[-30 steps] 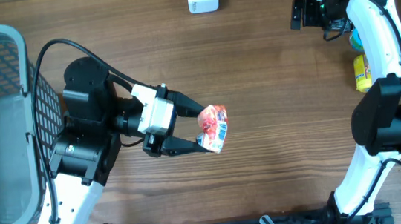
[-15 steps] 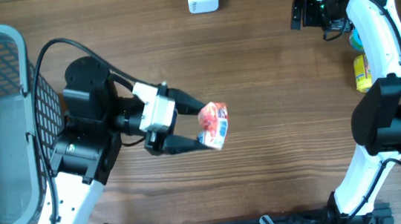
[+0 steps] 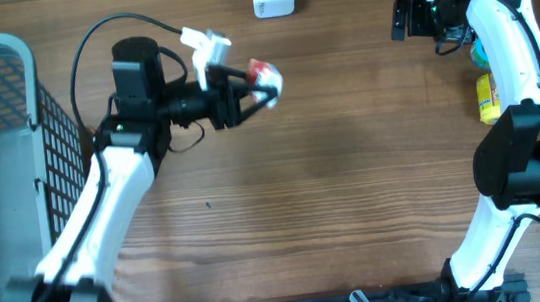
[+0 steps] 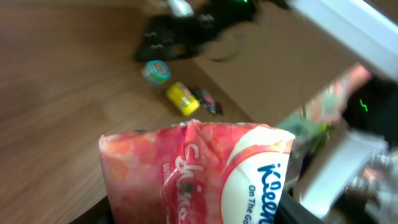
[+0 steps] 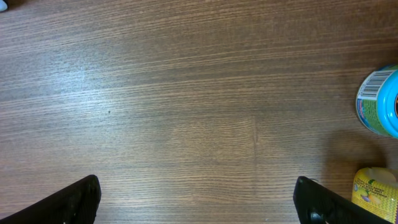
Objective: Scan the item barcode
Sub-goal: 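Hold the tissue pack's barcode in front of the white scanner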
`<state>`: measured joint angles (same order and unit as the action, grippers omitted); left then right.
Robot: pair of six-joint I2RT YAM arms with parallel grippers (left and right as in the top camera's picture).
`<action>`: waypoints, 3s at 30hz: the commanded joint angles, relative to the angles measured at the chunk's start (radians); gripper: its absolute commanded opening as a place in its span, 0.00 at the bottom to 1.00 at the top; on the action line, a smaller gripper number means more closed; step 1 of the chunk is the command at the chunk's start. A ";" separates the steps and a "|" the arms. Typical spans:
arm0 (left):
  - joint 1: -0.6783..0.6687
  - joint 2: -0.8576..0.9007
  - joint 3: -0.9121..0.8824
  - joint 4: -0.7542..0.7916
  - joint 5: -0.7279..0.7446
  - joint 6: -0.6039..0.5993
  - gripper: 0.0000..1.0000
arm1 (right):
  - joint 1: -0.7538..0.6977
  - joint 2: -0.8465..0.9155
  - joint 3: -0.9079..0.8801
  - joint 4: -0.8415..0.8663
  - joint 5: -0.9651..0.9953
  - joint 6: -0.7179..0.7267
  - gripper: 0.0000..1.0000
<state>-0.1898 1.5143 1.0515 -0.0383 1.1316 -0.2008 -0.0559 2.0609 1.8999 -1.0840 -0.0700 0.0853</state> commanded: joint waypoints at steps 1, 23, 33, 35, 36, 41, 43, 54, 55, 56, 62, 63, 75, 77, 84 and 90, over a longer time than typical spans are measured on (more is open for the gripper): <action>0.026 0.072 0.002 0.082 -0.037 -0.307 0.52 | -0.004 0.019 -0.011 -0.001 -0.009 0.000 1.00; -0.088 0.131 0.181 0.019 -0.910 -0.373 0.39 | -0.004 0.019 -0.011 0.004 -0.010 0.004 1.00; -0.100 0.416 0.459 -0.114 -0.830 -0.373 0.43 | -0.004 0.019 -0.011 0.003 -0.010 0.004 1.00; -0.103 0.476 0.536 -0.149 -0.813 -0.384 0.44 | -0.004 0.019 -0.011 0.003 -0.010 0.003 1.00; -0.103 0.506 0.571 -0.163 -0.800 -0.385 0.44 | -0.004 0.019 -0.011 0.003 -0.010 0.004 1.00; -0.098 0.610 0.711 -0.215 -0.674 -0.525 0.43 | -0.004 0.019 -0.011 0.007 -0.010 0.004 1.00; -0.092 0.634 0.740 -0.211 -0.618 -0.623 0.44 | -0.004 0.019 -0.011 0.009 -0.010 0.005 1.00; -0.065 0.735 0.755 0.092 -0.399 -1.212 0.40 | -0.004 0.019 -0.011 0.022 -0.062 0.005 1.00; -0.064 0.757 0.755 0.145 -0.382 -1.273 0.40 | -0.004 0.019 -0.011 0.023 -0.063 0.005 1.00; -0.064 0.779 0.755 0.195 -0.368 -1.330 0.40 | -0.004 0.019 -0.011 0.024 -0.062 0.004 1.00; -0.070 0.918 0.755 0.396 -0.336 -1.530 0.41 | -0.004 0.019 -0.011 0.025 -0.062 0.005 1.00; -0.071 0.937 0.755 0.420 -0.340 -1.550 0.41 | -0.004 0.019 -0.011 0.025 -0.062 0.005 1.00; -0.095 1.079 0.950 0.474 -0.436 -1.653 0.42 | -0.004 0.019 -0.011 0.026 -0.062 0.023 1.00; -0.104 1.087 0.965 0.471 -0.482 -1.677 0.42 | -0.004 0.019 -0.011 0.024 -0.062 0.023 1.00; -0.106 1.091 0.965 0.441 -0.599 -1.723 0.42 | -0.003 0.019 -0.011 0.019 -0.063 0.023 1.00; -0.106 1.091 0.965 0.436 -0.663 -1.782 0.42 | -0.003 0.019 -0.011 0.014 -0.063 0.023 1.00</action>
<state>-0.3008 2.5816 1.9987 0.3973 0.5411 -1.9255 -0.0559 2.0609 1.8999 -1.0626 -0.1127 0.0933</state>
